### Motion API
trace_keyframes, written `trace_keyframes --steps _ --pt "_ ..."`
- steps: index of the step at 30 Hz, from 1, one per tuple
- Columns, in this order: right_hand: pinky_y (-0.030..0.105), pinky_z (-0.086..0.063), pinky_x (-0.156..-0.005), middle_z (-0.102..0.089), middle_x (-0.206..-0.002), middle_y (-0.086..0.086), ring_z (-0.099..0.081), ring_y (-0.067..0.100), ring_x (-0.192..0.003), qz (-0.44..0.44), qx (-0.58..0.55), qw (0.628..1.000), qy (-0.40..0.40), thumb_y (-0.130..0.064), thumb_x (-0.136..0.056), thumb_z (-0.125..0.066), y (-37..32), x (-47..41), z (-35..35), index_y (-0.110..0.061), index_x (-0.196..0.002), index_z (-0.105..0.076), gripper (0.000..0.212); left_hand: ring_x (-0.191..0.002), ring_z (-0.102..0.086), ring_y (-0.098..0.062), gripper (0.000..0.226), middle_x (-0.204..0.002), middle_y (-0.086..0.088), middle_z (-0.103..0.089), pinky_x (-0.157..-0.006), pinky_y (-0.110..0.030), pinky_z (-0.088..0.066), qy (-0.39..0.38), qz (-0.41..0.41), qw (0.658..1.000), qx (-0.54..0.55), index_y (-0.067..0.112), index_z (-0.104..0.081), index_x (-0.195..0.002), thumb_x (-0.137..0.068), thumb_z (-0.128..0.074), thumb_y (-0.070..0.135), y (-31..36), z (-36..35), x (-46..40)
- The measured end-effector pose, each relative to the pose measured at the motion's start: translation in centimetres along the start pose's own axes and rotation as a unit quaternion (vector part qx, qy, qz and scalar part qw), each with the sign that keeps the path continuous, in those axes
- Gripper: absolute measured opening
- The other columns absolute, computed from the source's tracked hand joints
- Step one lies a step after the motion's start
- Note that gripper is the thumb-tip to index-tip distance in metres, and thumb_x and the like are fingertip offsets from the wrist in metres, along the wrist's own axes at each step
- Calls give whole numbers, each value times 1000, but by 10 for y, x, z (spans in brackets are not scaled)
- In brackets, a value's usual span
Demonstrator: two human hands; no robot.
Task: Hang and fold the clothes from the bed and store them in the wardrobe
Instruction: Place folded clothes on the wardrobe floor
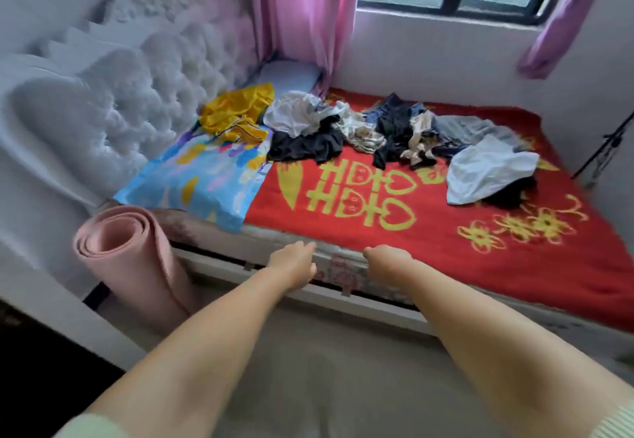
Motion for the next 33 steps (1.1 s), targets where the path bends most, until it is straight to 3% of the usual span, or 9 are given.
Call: trace_keyframes --steps 3,6,16,22,25,29,33 --pt "37 -47 -82 -52 -135 9 -54 29 -117 -40 -31 999 -2 -12 -100 -37 73 -4 1 -11 -143 -36 43 -113 -53 -28 41 -132 -9 -49 -84 -43 -50 -2 -55 998 -9 15 -39 -139 -100 -41 27 66 6 -47" --pt "36 -46 -77 -55 -131 9 -56 29 -113 -72 -53 996 4 -15 -101 -36 132 -13 -4 -11 -139 -40 38 -107 -55 -27 42 -131 -8 -50 -77 -41 -51 -4 -99 995 -25 16 -38 -141 -101 -40 27 117 11 -92" --pt "40 -48 -84 -52 -134 10 -54 30 -116 -131 -108 985 -38 -20 -101 -38 228 -84 -4 -12 -140 -40 40 -102 -57 -26 44 -135 -9 -48 -67 -36 -49 -51 -139 987 -57 17 -36 -144 -101 -39 27 173 9 -226" --pt "42 -49 -93 -52 -135 13 -54 32 -118 -188 -144 971 -25 -23 -100 -38 297 -144 27 -11 -138 -41 40 -84 -58 -22 36 -121 -7 -55 -60 -34 -47 -70 -169 980 -81 14 -43 -134 -100 -42 27 201 32 -336" --pt "39 -47 -94 -51 -136 11 -52 31 -120 -215 -164 963 -2 -23 -100 -39 326 -169 40 -12 -136 -44 39 -95 -57 -23 39 -126 -6 -52 -64 -35 -46 -60 -188 975 -100 16 -42 -137 -100 -41 28 218 49 -385" --pt "36 -43 -83 -53 -134 10 -53 30 -119 -241 -173 954 -38 -24 -100 -39 357 -188 26 -13 -136 -44 38 -105 -57 -26 42 -131 -5 -50 -69 -35 -47 -93 -215 964 -124 17 -39 -140 -100 -39 31 247 37 -427" --pt "36 -45 -91 -54 -134 8 -53 29 -121 -267 -192 942 -62 -24 -98 -42 404 -206 12 -14 -132 -48 35 -107 -57 -27 41 -128 -6 -51 -71 -36 -47 -114 -237 957 -123 16 -41 -138 -99 -38 29 278 18 -459"
Point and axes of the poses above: each hand's wrist, its own x-axis away from the middle knuckle, its own z-axis out of the back of the hand, y = z × x, the point moved 4 cm from there along -x, towards the middle knuckle
